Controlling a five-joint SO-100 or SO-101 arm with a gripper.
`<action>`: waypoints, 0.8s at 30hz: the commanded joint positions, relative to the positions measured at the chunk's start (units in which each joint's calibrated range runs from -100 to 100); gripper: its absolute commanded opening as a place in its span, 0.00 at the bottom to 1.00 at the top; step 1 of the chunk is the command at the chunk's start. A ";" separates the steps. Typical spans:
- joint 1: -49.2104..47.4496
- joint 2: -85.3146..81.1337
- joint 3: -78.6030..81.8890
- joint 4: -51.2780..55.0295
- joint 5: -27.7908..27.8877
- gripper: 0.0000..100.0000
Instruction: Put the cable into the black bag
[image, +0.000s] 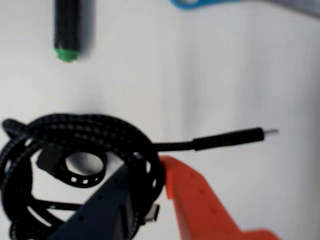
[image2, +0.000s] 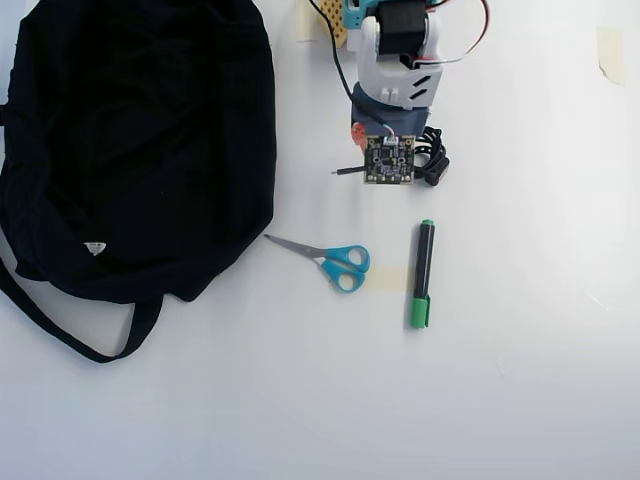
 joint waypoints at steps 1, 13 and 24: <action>-0.31 -5.68 -2.37 0.43 0.18 0.02; 0.29 -17.38 -1.47 0.43 -0.39 0.02; 6.42 -25.02 0.06 0.43 0.08 0.02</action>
